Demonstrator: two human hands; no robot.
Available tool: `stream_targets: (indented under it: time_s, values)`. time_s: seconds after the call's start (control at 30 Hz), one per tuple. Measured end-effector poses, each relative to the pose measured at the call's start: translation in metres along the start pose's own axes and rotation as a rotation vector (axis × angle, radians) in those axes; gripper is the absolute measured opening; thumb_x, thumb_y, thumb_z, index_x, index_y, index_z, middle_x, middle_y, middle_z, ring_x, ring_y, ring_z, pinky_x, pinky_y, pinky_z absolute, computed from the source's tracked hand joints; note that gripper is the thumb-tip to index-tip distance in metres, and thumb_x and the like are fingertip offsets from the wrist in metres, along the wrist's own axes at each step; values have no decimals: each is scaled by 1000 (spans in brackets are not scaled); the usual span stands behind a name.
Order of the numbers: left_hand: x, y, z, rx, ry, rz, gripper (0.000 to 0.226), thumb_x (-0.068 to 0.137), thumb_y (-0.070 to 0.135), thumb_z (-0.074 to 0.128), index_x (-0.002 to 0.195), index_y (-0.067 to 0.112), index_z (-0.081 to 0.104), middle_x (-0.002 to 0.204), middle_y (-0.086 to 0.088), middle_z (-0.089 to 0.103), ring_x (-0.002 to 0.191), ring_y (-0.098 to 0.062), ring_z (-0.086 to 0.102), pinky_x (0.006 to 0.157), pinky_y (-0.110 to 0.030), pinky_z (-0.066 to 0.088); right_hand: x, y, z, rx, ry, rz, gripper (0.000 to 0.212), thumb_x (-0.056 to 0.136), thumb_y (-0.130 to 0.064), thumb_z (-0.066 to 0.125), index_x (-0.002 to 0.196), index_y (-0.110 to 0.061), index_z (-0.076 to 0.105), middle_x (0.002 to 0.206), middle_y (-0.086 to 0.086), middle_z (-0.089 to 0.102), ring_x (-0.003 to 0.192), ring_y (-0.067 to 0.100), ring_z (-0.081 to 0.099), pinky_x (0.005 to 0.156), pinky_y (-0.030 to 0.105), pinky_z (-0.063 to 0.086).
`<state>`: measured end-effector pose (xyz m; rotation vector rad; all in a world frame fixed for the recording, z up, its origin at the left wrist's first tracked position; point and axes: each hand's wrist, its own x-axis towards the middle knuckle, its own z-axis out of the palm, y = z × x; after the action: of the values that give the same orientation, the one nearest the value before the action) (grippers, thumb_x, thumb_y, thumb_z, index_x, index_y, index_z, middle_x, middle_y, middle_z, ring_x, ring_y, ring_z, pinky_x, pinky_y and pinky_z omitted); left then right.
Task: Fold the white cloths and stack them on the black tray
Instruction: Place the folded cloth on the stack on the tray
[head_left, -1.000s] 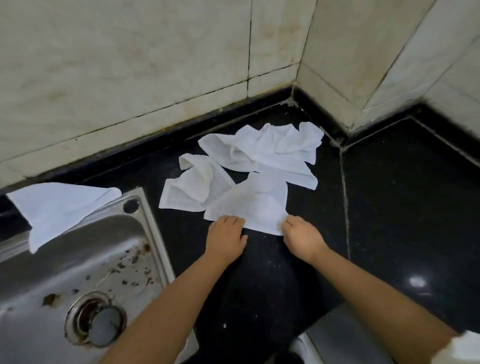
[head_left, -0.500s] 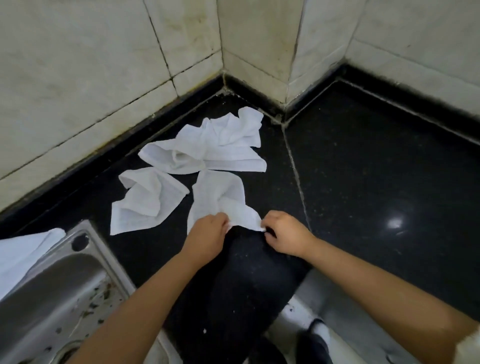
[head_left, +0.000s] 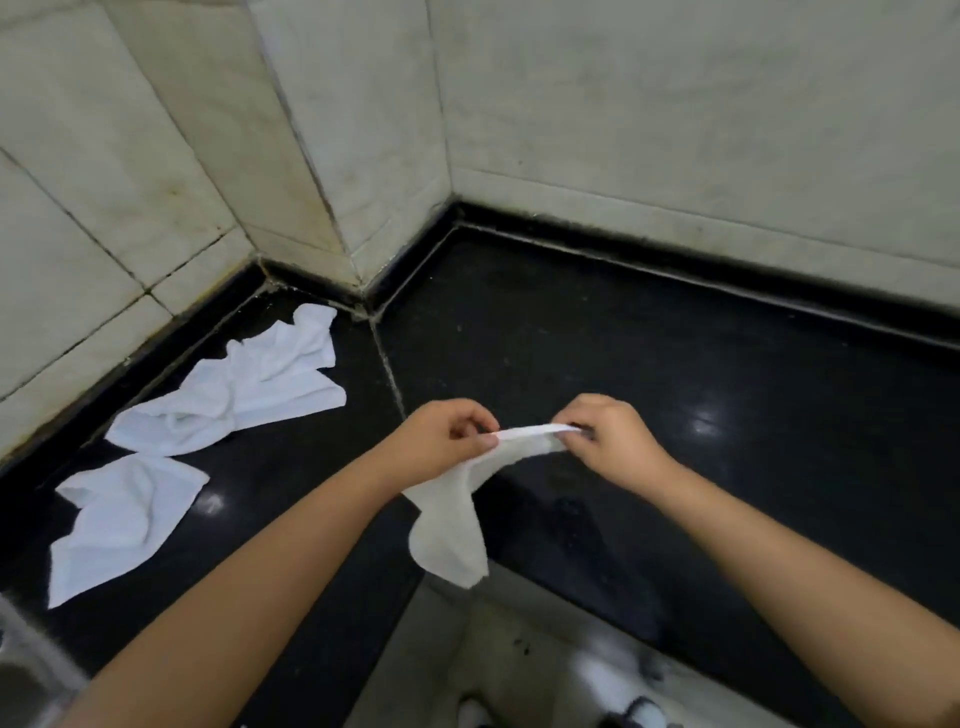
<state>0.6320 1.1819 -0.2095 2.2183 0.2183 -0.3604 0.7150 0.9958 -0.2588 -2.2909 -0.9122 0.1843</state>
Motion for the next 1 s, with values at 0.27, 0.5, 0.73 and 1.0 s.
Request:
stream_targets:
  time_s: [0.27,0.5,0.73,1.0]
  values:
    - [71,134,70,122,233,392,12,87,6,60,93,7,70,75,7,58,60,21,51,60,0,37,-83,89,-189,-333,407,-43,33,78,-20,49,83,3,72,74,25,69,70,37,66,68,29,40]
    - [88,146,159,476,-181,515,18,89,12,58,99,4,71,99,-5,68,92,-16,60,79,-14,42,-202,150,-174,-377,32,143,16,78,-7,57,83,-1,72,80,18,72,73,33,68,70,37,55]
    - [76,91,213,742,-814,344,24,93,14,51,113,10,64,117,-5,64,95,-10,55,85,-20,41,-262,162,-106,37,-588,690,39,90,-12,50,52,-15,46,54,0,47,46,1,46,61,25,36]
    - [115,103,229,579,-517,328,23,94,11,48,110,6,64,113,-8,64,101,-18,58,83,-24,44,-250,177,-113,-19,-397,953,18,88,-11,51,71,-16,48,82,4,54,73,17,53,57,21,39]
